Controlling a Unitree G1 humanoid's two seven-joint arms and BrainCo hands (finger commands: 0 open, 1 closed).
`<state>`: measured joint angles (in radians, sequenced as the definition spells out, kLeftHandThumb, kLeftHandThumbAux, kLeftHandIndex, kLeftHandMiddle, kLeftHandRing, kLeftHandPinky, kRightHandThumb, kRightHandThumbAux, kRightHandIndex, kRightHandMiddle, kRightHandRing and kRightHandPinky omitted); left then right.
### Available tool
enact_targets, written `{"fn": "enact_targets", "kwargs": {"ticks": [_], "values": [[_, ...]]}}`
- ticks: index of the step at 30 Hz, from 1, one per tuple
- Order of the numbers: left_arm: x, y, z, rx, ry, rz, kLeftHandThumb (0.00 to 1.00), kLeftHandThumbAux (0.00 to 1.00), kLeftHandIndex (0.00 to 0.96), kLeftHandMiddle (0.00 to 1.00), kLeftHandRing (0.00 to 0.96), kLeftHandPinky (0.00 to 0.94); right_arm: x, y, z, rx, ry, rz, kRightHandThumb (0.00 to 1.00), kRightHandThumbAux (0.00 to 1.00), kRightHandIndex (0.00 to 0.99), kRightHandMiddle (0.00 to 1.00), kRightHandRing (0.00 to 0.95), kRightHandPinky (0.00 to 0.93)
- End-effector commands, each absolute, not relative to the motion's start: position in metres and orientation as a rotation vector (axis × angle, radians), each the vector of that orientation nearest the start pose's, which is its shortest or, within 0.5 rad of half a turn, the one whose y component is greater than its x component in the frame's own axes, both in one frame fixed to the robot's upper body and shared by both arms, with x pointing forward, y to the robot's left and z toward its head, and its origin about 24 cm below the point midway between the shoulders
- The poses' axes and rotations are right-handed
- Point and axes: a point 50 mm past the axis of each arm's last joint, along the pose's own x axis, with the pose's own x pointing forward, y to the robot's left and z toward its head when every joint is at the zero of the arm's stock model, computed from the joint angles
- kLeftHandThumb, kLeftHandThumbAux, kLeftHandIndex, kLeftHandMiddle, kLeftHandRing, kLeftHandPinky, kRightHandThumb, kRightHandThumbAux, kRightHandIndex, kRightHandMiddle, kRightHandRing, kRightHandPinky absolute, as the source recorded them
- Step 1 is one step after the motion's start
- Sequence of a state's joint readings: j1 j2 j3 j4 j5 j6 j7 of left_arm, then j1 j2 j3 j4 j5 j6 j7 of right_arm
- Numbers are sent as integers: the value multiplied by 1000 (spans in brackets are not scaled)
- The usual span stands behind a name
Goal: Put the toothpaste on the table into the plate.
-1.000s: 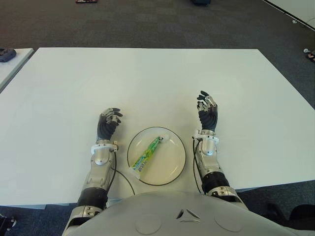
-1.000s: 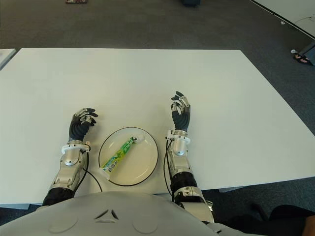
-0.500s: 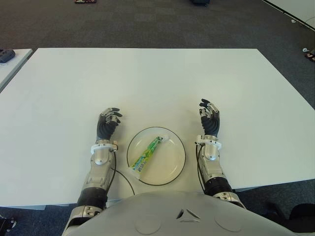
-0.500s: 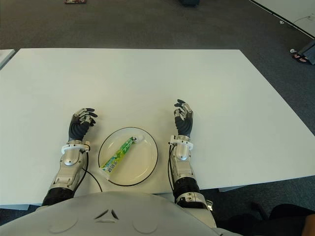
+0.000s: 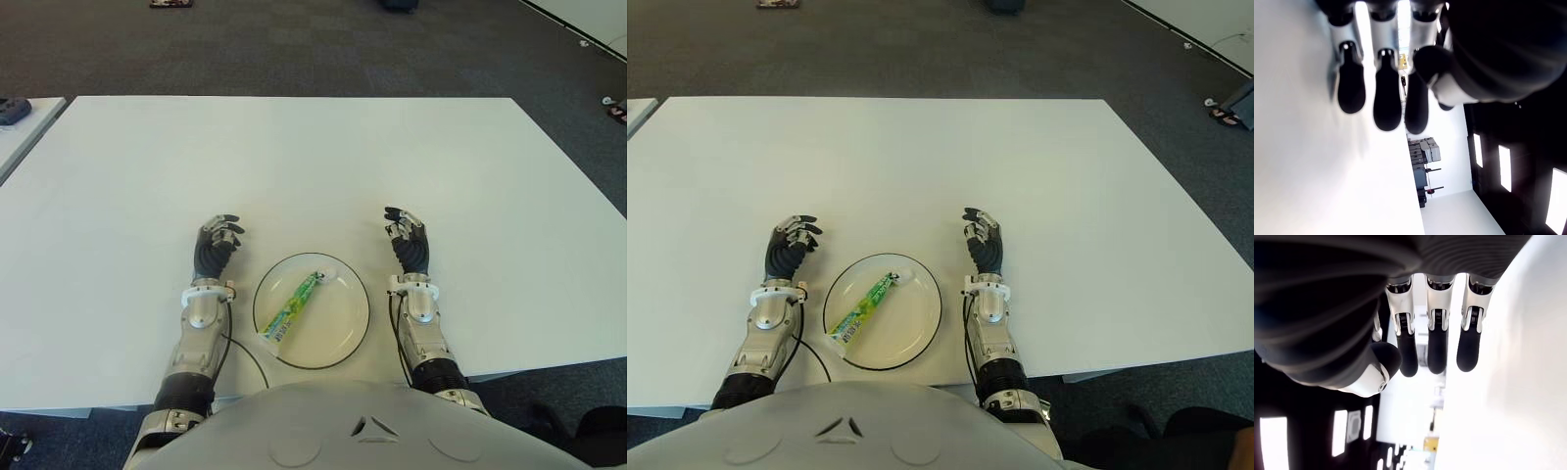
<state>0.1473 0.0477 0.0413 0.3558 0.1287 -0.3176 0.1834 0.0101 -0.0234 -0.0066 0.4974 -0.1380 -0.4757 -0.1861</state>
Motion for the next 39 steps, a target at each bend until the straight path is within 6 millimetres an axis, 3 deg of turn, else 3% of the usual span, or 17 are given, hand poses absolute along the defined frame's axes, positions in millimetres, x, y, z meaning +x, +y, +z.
{"fn": "enact_targets", "kwargs": {"ticks": [1, 39], "values": [[190, 183, -54, 185, 273, 202, 832, 682, 391, 512, 629, 601, 220, -165, -39, -204, 146, -52, 710, 733, 423, 442, 420, 417], [188, 184, -51, 194, 261, 203, 830, 684, 386, 515, 632, 604, 215, -169, -38, -284, 218, 17, 704, 735, 413, 411, 397, 399]]}}
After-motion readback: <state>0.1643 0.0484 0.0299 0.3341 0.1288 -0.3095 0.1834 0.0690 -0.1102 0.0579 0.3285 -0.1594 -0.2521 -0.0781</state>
